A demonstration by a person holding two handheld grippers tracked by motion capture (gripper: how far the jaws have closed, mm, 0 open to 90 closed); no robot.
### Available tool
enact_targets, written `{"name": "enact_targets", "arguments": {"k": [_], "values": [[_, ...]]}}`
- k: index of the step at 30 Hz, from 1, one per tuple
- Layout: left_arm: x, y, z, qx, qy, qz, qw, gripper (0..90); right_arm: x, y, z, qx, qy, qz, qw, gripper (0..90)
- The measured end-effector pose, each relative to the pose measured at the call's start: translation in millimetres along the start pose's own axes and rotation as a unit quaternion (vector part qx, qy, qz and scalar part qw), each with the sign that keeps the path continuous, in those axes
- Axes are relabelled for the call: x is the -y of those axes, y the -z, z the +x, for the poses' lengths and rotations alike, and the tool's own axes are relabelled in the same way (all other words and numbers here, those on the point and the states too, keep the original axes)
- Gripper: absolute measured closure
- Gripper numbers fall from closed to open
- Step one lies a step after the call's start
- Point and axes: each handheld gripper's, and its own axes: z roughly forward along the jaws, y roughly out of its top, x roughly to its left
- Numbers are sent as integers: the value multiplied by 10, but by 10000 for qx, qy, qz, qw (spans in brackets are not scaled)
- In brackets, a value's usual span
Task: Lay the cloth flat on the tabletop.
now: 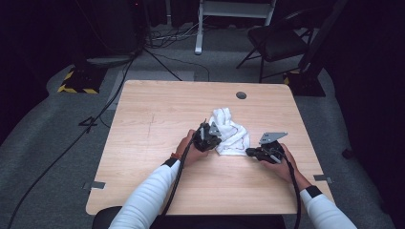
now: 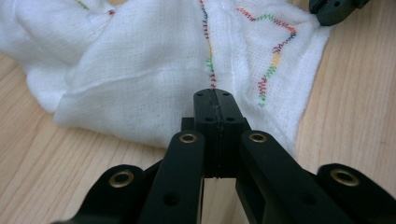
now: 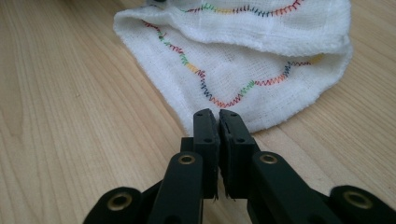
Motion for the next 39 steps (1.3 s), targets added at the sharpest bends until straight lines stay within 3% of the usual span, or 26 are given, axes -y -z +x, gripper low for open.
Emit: {"name": "enact_targets", "arguments": {"k": [2,3,5,8,10,12,14,16,18,19,20,21,32,39], "values": [[-10,34,10,63,28,-46,10000,876,1,0,-1,-15,-21,1,10000,864],[-49,35,-17,142,-8,-123,9998,760,1,1,-1,-12,-22,3,10000,865],[-83,22,-56,192,-47,-207,9996,718,-1,3,8,10,9,13,10000,866],[-204,-86,-151,138,-100,-180,9997,599,8,11,13,-10,-13,11,10000,869],[-239,-167,-178,-104,-96,-16,9999,516,15,17,14,-31,-19,7,10000,870],[-235,-230,-156,-134,27,18,9999,475,23,25,18,-40,-23,10,10000,872],[-237,-244,-129,-148,129,-14,9998,503,29,32,20,-38,-18,9,10000,873],[-232,-235,-119,-188,9,10,9998,614,34,40,22,-25,-10,18,10000,873],[-208,-228,-92,-75,-74,31,9999,740,36,45,25,-19,10,27,10000,873],[-208,-228,-92,-75,-74,31,9999,798,37,45,27,-13,16,28,10000,873],[-163,-223,-49,95,0,49,9999,852,36,47,33,1,12,37,10000,874],[-142,-211,-35,127,-3,40,9999,874,36,49,36,11,21,44,10000,873],[39,76,11,122,-172,70,9998,897,50,67,76,-32,45,51,10000,875],[161,358,-73,162,-326,80,9993,897,36,105,210,-196,222,81,9995,879]]}}
